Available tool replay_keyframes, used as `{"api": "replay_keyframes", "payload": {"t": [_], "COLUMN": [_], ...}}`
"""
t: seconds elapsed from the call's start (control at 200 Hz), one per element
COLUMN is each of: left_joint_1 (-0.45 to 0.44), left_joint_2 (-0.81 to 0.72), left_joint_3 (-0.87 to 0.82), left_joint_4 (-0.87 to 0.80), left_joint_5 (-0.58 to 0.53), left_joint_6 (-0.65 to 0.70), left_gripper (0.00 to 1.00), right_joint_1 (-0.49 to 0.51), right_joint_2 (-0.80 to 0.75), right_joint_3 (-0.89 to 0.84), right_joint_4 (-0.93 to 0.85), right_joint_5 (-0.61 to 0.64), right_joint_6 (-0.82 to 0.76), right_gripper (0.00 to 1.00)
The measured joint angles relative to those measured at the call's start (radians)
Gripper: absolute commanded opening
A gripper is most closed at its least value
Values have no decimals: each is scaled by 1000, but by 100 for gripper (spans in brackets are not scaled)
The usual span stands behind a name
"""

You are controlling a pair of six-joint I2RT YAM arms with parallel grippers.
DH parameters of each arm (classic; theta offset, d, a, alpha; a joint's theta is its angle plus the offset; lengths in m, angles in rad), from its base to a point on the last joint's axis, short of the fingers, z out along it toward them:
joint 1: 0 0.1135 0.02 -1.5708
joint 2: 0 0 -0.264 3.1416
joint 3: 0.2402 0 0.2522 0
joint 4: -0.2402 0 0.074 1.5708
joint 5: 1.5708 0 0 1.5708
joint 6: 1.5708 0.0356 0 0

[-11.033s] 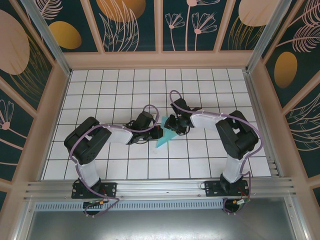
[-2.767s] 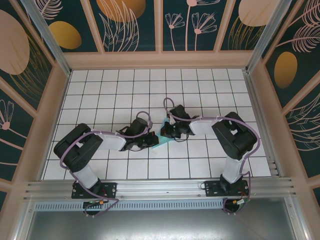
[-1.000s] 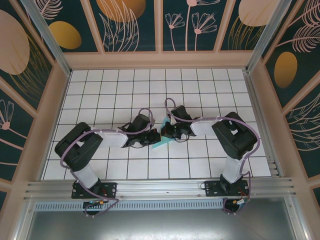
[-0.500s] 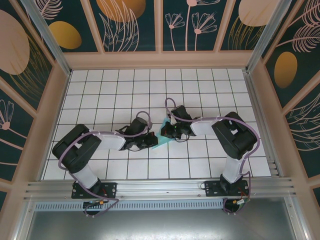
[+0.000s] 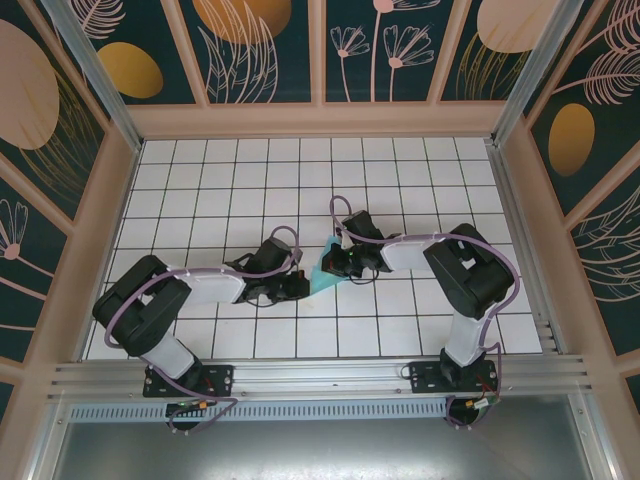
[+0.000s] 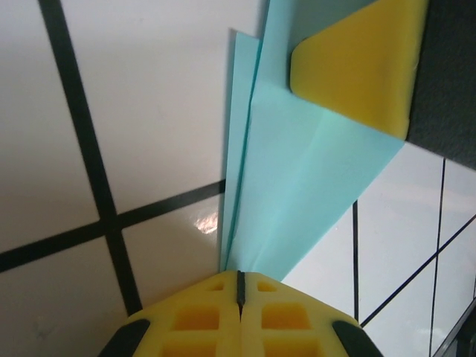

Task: Fold a paper plane with a square sheet of paper (pick it up from the middle)
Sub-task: Fourth fold the wing at the center of the table.

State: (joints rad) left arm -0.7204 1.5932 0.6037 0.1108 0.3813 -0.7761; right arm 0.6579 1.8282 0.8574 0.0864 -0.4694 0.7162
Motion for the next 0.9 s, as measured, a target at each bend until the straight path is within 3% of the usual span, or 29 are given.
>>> {"api": "replay_keyframes", "payload": {"t": [0.34, 0.55, 0.901], "left_joint_1": [1, 1, -5], "left_joint_2": [-88, -197, -34], "left_joint_3": [-15, -20, -1], "left_joint_4": [-127, -22, 123], "left_joint_5": [-10, -23, -23], "left_joint_6": [80, 67, 21], "left_gripper": [0, 0, 0], "right_joint_1": [0, -2, -3], "right_joint_2": [2, 3, 3], "right_joint_3": [6, 6, 6], "right_joint_4": [-8, -8, -6], "right_joint_5": [0, -4, -10], "right_joint_6": [0, 0, 0], "right_gripper": [2, 2, 2]}}
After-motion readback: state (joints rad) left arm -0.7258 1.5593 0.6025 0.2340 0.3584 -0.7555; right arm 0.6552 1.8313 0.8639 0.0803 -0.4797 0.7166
